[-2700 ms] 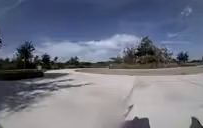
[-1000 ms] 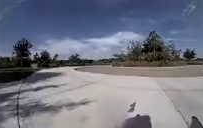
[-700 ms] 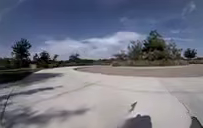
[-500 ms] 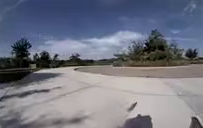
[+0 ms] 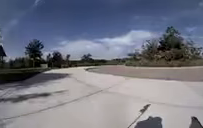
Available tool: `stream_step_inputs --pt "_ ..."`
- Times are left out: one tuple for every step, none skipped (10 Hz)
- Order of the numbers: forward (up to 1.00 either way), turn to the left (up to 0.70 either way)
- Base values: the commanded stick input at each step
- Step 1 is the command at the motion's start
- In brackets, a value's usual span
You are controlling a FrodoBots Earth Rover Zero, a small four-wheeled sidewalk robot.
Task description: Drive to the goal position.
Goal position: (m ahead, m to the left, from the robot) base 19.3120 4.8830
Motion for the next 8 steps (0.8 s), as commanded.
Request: stream_step_inputs --pt "0.85 0.31" --pt "0.85 0.12" --pt "0.85 0.0" --pt "0.85 0.08" --pt "0.85 0.19" --pt "0.85 0.17" --pt "0.85 0.13" --pt "0.85 0.1"
